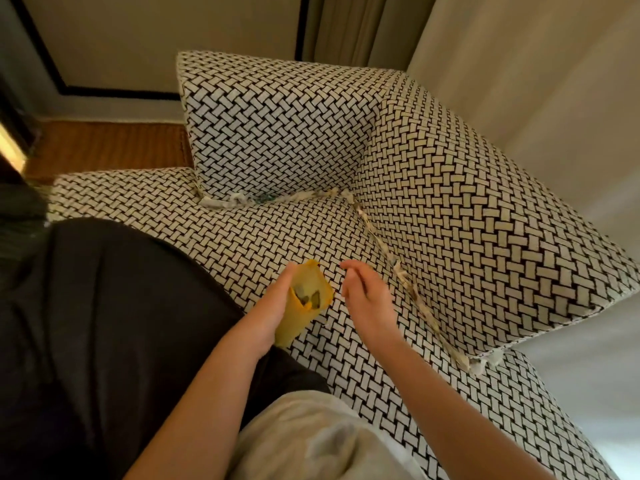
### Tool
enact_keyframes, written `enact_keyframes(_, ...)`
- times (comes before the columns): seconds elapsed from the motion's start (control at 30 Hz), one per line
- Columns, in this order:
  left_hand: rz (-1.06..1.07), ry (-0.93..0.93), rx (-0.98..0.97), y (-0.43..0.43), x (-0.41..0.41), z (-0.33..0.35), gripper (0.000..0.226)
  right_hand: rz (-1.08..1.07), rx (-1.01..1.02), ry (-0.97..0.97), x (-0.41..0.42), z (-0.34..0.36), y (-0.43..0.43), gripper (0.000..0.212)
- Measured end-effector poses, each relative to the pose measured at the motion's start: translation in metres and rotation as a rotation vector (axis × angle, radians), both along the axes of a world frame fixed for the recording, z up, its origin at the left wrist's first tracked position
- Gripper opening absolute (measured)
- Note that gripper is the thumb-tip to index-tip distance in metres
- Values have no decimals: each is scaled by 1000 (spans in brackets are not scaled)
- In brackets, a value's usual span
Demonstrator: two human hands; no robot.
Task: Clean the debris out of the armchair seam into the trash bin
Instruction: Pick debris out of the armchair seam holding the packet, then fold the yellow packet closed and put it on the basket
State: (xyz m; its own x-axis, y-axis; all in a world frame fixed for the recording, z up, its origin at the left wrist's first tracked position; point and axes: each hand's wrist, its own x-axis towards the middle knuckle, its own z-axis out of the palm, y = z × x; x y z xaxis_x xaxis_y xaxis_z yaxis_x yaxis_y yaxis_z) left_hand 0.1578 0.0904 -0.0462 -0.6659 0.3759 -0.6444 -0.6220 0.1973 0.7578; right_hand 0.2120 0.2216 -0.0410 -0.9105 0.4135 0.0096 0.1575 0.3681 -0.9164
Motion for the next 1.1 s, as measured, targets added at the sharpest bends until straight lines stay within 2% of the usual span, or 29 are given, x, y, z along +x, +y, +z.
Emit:
enact_keyframes(0.03,59,-5,19,-1,-1,1,77,27,-14,-37,-6,-2,-3,24)
enact_keyframes(0.1,156,-15,56,-3,-3,0,98,116,-46,-122,-19,0,-13,30)
enact_keyframes(0.17,229,-13,177,-5,-6,-6,109,187,-82,-192,-29,6,-26,42)
enact_keyframes(0.23,306,24,270,-6,-6,-3,94,245,-53,-208,-37,9,-37,56)
enact_keyframes(0.3,402,18,310,-10,-9,-3,95,341,-67,-196,-43,12,-49,60)
enact_keyframes(0.37,459,25,372,-12,-9,0,89,451,-108,-166,-45,12,-59,48)
enact_keyframes(0.43,529,50,451,-15,-13,4,65,522,-111,-157,-53,9,-67,28)
enact_keyframes(0.47,547,35,475,-14,-15,5,56,520,-92,-149,-56,9,-69,26)
enact_keyframes(0.53,544,16,524,-18,-21,3,44,449,-44,-108,-66,8,-73,13)
enact_keyframes(0.57,552,16,550,-19,-23,2,39,388,-45,-68,-70,10,-73,14)
enact_keyframes(0.63,609,12,585,-24,-31,4,36,265,-79,0,-79,12,-74,37)
enact_keyframes(0.7,671,28,593,-29,-40,8,36,166,-124,48,-89,18,-75,43)
enact_keyframes(0.83,652,114,457,-50,-65,22,39,115,-246,70,-108,36,-84,47)
enact_keyframes(0.9,587,196,343,-65,-79,37,31,79,-333,72,-118,45,-91,43)
enact_keyframes(1.03,412,480,100,-96,-103,66,13,114,-571,60,-138,58,-106,27)
enact_keyframes(1.1,334,629,-48,-109,-109,77,17,127,-618,14,-144,59,-115,27)
